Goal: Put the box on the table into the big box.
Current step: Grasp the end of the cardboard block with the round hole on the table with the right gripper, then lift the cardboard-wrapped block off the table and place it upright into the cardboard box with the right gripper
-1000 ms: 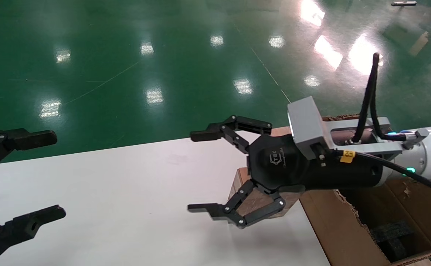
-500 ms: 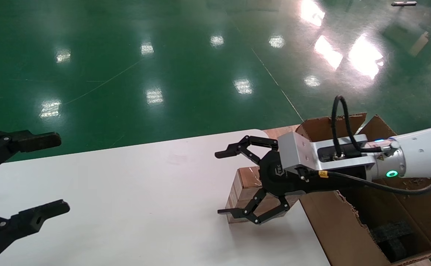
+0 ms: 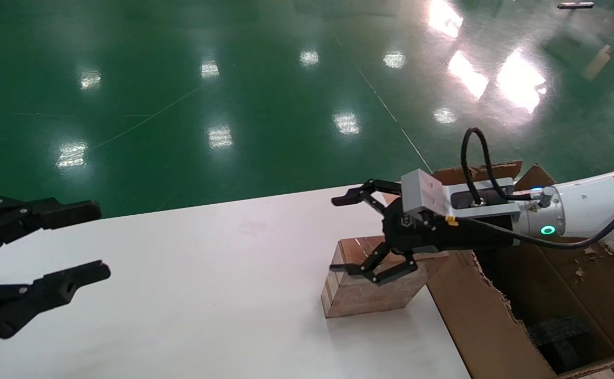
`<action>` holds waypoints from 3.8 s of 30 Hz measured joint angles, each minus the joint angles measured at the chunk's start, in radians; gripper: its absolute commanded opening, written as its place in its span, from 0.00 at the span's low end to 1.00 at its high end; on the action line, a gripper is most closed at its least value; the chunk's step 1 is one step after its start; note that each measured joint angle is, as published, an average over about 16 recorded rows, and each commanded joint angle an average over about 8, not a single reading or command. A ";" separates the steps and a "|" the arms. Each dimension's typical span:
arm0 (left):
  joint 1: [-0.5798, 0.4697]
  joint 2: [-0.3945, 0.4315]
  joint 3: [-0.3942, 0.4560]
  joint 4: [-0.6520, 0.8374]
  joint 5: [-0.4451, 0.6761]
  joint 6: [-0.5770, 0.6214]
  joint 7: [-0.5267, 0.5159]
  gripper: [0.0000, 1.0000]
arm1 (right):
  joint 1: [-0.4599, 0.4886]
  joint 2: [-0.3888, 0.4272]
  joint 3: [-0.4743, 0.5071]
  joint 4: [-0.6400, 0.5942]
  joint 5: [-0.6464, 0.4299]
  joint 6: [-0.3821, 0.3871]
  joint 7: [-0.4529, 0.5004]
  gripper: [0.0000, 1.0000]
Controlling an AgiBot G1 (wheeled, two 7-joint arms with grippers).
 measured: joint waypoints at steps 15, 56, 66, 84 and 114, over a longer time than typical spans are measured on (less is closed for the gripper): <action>0.000 0.000 0.000 0.000 0.000 0.000 0.000 0.00 | 0.057 0.006 -0.119 -0.169 0.008 -0.005 -0.090 1.00; 0.000 0.000 0.000 0.000 0.000 0.000 0.000 1.00 | 0.080 0.040 -0.303 -0.268 0.115 -0.003 -0.165 0.57; 0.000 0.000 0.000 0.000 0.000 0.000 0.000 1.00 | 0.079 0.040 -0.300 -0.265 0.108 -0.003 -0.165 0.00; 0.000 0.000 0.000 0.000 0.000 0.000 0.000 1.00 | 0.079 0.039 -0.298 -0.263 0.103 -0.001 -0.164 0.00; 0.000 0.000 0.000 0.000 0.000 0.000 0.000 1.00 | 0.377 0.322 -0.308 -0.021 0.220 0.030 0.250 0.00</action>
